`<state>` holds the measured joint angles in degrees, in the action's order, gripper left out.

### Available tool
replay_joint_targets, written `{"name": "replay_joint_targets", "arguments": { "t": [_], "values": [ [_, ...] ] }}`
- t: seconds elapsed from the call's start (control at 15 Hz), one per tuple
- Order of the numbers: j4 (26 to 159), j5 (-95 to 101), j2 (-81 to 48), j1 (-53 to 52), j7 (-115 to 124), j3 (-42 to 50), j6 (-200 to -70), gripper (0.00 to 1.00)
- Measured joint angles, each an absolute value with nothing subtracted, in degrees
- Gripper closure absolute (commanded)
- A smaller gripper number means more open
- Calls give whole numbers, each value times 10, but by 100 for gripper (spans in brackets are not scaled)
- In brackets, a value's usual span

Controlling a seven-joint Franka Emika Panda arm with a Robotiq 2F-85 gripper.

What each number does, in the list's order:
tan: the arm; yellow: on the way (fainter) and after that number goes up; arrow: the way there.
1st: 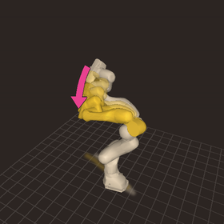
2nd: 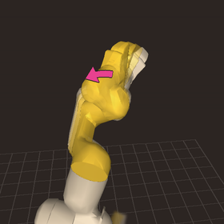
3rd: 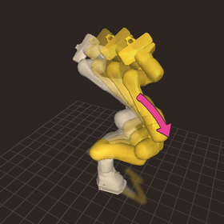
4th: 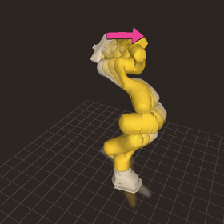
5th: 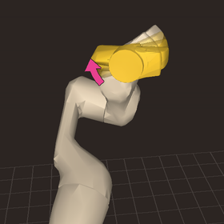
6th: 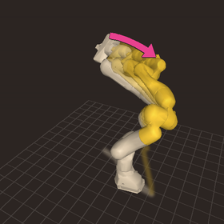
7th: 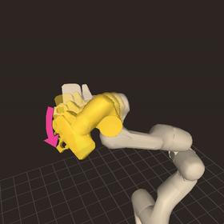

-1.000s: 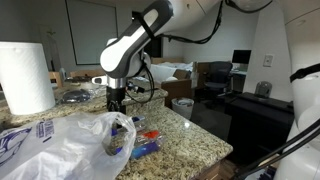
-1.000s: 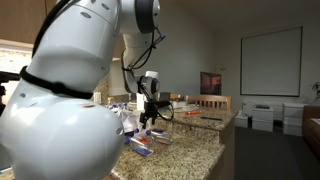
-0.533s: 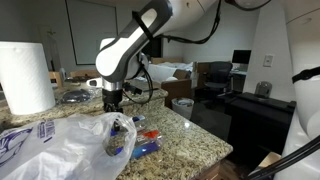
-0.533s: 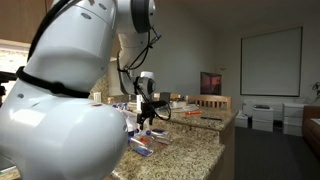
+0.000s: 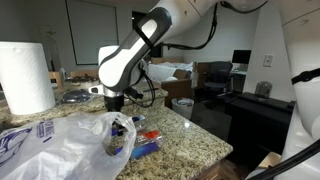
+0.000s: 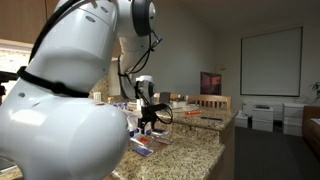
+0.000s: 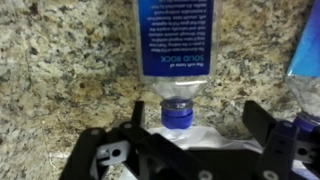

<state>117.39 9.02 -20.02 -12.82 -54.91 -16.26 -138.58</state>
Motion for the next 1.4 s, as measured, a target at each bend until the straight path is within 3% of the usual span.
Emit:
{"name": "replay_joint_targets", "arguments": {
  "t": [0.13,0.27,0.4,0.93,1.0,1.4],
  "values": [
    [1174,90,-205,-128,-549,-163,-1396,4],
    [1173,90,-211,-128,-549,-162,-1405,29],
    [1173,90,-218,-128,-549,-162,-1411,37],
    [1172,90,-230,-128,-545,-156,-1426,89],
    [1172,90,-230,-128,-542,-155,-1426,85],
    [1181,90,-216,-126,-518,-154,-1445,85]
  ]
}}
